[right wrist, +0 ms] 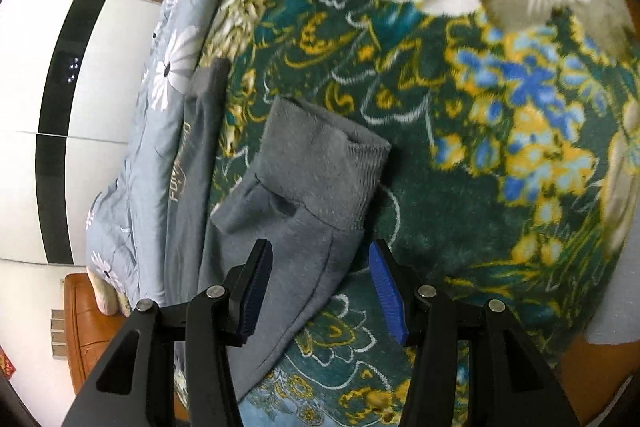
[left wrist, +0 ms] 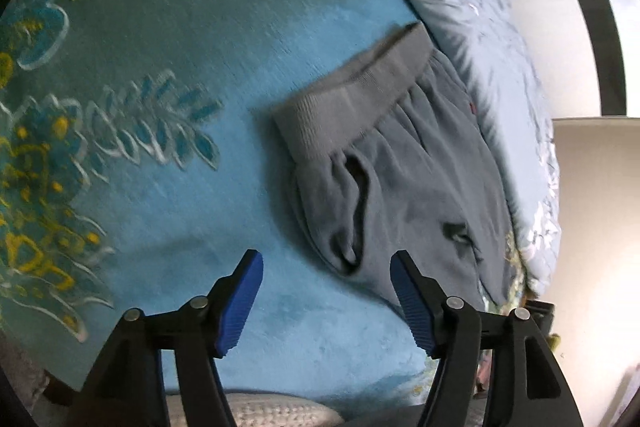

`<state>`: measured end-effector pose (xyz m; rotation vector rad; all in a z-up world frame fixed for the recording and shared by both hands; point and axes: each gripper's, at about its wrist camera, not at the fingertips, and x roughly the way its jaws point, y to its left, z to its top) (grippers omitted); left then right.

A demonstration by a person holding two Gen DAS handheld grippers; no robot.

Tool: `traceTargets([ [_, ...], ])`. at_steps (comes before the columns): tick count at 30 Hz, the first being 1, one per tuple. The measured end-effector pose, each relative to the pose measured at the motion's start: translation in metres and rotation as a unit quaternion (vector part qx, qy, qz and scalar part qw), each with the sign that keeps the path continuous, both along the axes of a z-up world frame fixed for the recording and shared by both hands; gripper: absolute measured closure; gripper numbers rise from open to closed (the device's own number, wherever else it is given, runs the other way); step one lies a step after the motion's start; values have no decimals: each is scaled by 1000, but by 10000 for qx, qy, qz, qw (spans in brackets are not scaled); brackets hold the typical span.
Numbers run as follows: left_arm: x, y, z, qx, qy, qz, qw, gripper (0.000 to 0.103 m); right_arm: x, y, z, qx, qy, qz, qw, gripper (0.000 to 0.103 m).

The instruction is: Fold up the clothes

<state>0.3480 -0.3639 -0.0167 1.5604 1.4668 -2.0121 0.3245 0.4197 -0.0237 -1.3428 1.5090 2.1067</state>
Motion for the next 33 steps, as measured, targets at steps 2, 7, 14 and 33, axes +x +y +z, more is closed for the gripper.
traceTargets([
  [2,-3,8,-7,45,81,-37,9999,33,-2,0,-4,-15,-101,45,9999,51],
  [7,-28,15,-23,-320,278,-385,9984,33,-8,-12,-16,21,-166,59,9998,51],
  [14,-54,6,-37,-479,305,-511,9971,33,5,-18,-23,-235,110,-537,9982,50],
  [33,-79,4,-33,-630,-431,-514,9958,79,-12,-27,-3,-160,622,-1139,9914,99],
])
